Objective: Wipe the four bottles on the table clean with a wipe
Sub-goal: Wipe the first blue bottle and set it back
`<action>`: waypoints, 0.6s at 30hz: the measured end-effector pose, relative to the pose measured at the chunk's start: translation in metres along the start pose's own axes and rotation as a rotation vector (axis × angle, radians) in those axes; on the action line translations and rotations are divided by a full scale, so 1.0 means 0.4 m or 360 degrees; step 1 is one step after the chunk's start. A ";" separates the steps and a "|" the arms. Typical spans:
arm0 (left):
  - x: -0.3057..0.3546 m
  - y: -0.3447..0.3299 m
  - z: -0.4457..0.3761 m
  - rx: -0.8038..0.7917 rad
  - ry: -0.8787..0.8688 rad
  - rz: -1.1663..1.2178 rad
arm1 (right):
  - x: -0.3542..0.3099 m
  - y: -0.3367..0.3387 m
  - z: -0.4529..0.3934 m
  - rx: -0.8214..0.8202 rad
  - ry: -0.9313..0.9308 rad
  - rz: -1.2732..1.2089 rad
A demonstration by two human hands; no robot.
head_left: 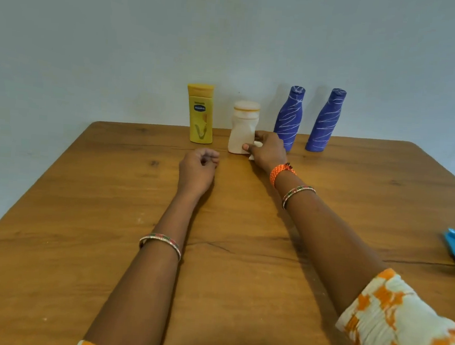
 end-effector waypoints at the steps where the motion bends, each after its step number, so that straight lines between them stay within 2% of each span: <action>1: -0.002 -0.002 -0.003 0.0033 0.0016 0.0031 | -0.003 -0.003 -0.014 -0.0001 0.0000 0.0009; 13: -0.001 -0.003 -0.014 0.0103 0.0109 0.0143 | 0.017 0.010 -0.041 -0.0049 0.0004 -0.0104; 18: 0.001 -0.004 -0.011 0.0082 0.0108 0.0149 | 0.027 0.033 0.029 0.0196 0.0101 -0.0035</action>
Point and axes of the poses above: each hand's wrist, its own z-axis away from the middle knuckle, its own y-axis out of the back of the hand, x = y × z, the point moved 4 cm from there along -z, towards the middle knuckle, and after that the axes turned 6 degrees about -x, right-handed, at the moved point
